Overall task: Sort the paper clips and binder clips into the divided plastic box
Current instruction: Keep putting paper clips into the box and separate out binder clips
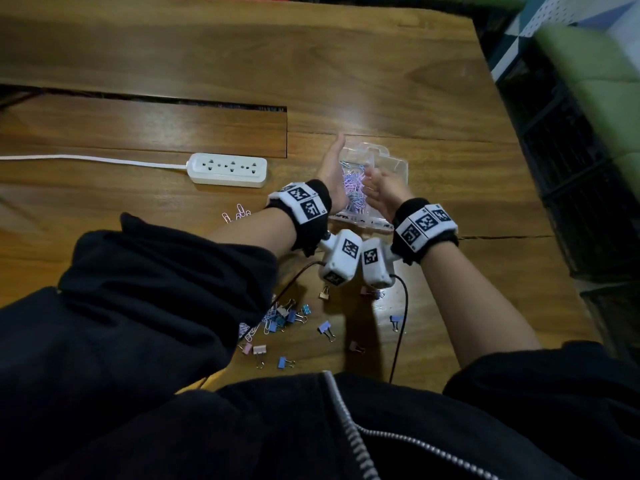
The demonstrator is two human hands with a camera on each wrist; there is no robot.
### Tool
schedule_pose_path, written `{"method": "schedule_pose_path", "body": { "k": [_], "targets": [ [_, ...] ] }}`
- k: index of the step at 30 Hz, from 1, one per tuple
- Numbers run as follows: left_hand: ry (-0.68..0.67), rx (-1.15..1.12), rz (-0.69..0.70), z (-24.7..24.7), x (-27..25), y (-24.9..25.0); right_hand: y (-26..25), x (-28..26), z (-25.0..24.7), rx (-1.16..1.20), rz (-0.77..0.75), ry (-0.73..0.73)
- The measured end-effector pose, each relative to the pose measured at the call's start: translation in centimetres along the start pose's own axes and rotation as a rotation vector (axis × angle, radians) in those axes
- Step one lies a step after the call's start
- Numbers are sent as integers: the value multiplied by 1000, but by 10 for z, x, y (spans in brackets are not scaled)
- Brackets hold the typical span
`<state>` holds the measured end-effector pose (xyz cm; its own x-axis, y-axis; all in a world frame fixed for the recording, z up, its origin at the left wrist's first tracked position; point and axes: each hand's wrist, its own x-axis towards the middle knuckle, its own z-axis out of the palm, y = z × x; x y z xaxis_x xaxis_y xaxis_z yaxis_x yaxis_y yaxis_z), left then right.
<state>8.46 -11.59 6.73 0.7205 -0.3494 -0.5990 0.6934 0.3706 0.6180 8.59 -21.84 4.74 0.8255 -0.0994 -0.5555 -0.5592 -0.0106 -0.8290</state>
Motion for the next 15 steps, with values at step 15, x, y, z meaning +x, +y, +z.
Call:
{"method": "schedule_pose_path", "body": {
  "k": [15],
  "targets": [
    [468,1703,14,-169,-34,-26,109,-93,48,-589,-219,-240]
  ]
}}
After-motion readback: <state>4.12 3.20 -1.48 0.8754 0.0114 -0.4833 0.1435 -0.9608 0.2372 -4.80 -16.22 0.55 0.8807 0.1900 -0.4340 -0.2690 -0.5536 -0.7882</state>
